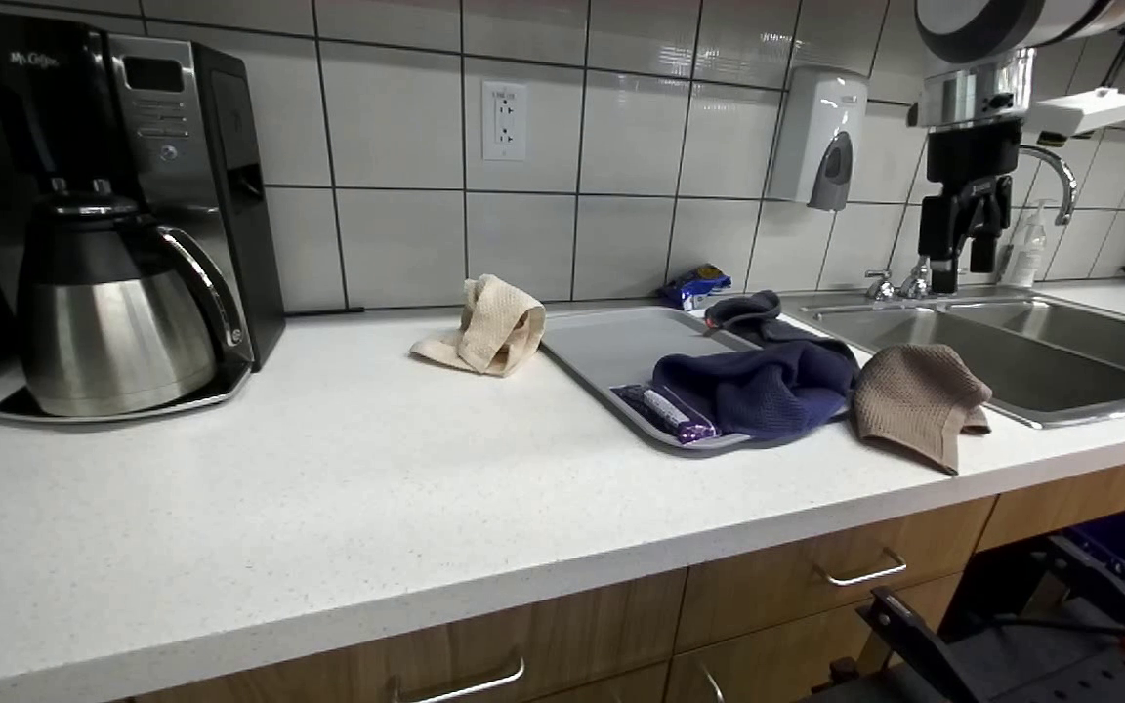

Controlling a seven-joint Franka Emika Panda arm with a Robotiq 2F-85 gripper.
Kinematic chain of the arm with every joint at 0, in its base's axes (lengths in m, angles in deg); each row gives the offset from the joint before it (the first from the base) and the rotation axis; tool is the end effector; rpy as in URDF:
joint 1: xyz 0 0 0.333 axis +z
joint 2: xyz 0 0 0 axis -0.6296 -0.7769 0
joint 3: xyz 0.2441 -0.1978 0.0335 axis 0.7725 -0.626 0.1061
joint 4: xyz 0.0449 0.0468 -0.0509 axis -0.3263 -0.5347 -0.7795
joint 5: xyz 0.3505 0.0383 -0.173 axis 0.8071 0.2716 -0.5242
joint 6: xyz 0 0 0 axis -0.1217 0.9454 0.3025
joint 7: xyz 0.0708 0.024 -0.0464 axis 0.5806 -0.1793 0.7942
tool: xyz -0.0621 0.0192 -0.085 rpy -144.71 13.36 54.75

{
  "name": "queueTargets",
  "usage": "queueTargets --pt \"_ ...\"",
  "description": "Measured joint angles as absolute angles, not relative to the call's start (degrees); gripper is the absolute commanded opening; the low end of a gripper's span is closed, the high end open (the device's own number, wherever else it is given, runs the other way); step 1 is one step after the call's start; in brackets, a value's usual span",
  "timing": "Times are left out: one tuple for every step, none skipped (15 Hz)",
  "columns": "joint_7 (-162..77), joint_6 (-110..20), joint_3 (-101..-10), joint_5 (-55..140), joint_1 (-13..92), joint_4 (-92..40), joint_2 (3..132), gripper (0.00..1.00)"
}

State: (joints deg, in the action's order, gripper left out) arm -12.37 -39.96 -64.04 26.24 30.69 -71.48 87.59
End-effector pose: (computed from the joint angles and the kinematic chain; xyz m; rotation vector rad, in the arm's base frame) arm 0.4407 -0.1758 0.3306 2.9120 0.4528 -0.2442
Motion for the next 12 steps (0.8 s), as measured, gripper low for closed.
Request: queueTargets --pt "-10.5 -40.6 -64.2 26.2 30.7 -71.5 87.1 1.0" --pt "-8.9 -41.3 -64.3 26.2 30.7 -71.5 86.6 1.0" --pt "-7.4 -42.2 -64.4 26.2 30.6 -71.5 85.9 1.0" --pt "-6.0 -43.0 -64.5 26.2 30.5 -71.5 85.2 1.0" --pt "-4.8 -43.9 -64.5 26.2 30.5 -71.5 84.5 1.0" --pt "-3.7 -44.9 -64.5 26.2 30.3 -71.5 83.7 1.0" --pt "-2.7 -45.9 -64.5 26.2 30.2 -71.5 82.7 1.0" --pt "-1.9 -47.0 -64.5 26.2 30.2 -71.4 81.7 1.0" --pt "-1.1 -48.1 -64.5 26.2 30.1 -71.4 80.7 1.0" --pt "-0.5 -49.3 -64.5 26.2 30.1 -71.4 79.6 1.0" --pt "0.0 -50.5 -64.5 26.2 30.1 -71.4 78.5 1.0" --pt "0.4 -51.6 -64.4 26.2 30.1 -71.4 77.4 1.0"
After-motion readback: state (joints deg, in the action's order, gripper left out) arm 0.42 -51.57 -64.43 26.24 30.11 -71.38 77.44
